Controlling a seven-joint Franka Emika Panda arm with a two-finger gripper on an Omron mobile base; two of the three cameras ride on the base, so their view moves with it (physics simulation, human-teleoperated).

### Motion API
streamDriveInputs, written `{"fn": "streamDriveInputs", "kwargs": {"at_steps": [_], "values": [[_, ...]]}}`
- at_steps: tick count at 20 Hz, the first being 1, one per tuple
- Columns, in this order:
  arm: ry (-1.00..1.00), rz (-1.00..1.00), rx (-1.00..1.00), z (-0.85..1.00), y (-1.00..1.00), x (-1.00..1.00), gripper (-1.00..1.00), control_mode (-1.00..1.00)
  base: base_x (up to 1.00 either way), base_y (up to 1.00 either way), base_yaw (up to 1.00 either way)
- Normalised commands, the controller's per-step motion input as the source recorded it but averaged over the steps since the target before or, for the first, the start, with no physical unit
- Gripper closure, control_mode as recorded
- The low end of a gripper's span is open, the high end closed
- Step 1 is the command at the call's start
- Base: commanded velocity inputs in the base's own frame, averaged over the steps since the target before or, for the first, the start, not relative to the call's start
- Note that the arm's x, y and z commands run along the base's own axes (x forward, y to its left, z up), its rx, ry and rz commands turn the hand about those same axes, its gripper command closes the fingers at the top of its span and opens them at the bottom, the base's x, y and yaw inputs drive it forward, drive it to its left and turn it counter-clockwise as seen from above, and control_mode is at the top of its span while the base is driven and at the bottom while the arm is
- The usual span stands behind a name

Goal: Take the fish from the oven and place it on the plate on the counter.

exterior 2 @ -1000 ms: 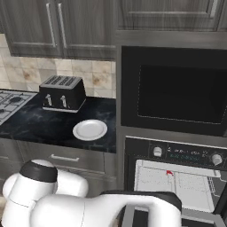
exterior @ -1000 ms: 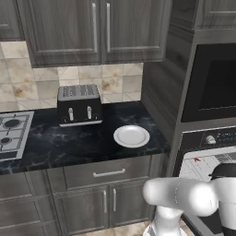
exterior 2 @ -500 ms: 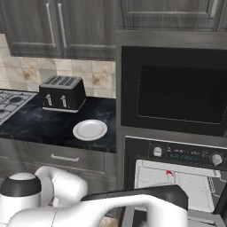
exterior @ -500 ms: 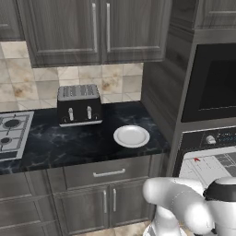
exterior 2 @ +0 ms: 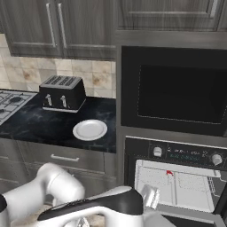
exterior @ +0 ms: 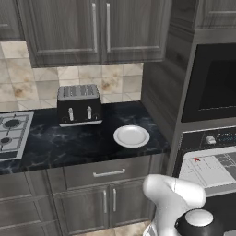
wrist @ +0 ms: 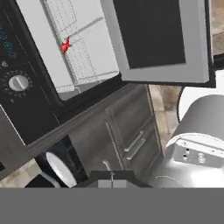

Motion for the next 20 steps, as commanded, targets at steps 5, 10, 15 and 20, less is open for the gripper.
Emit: {"fn": "streamDriveInputs", "kwargs": {"at_steps": [5,10,15,20], "values": [[-0.14,0.04,-0.25,-0.08,-0.07,0.27,1.0,-1.0,0.0,0.0,0.0],[-0.27,0.15,-0.19,-0.51,-0.39,0.36,1.0,-1.0,0.0,0.0,0.0],[-0.26,0.2,-0.1,-0.24,-0.58,0.12,1.0,-1.0,0.0,0.0,0.0],[-0.22,0.06,-0.21,0.01,-0.32,0.0,1.0,-1.0,0.0,0.0,0.0]]}}
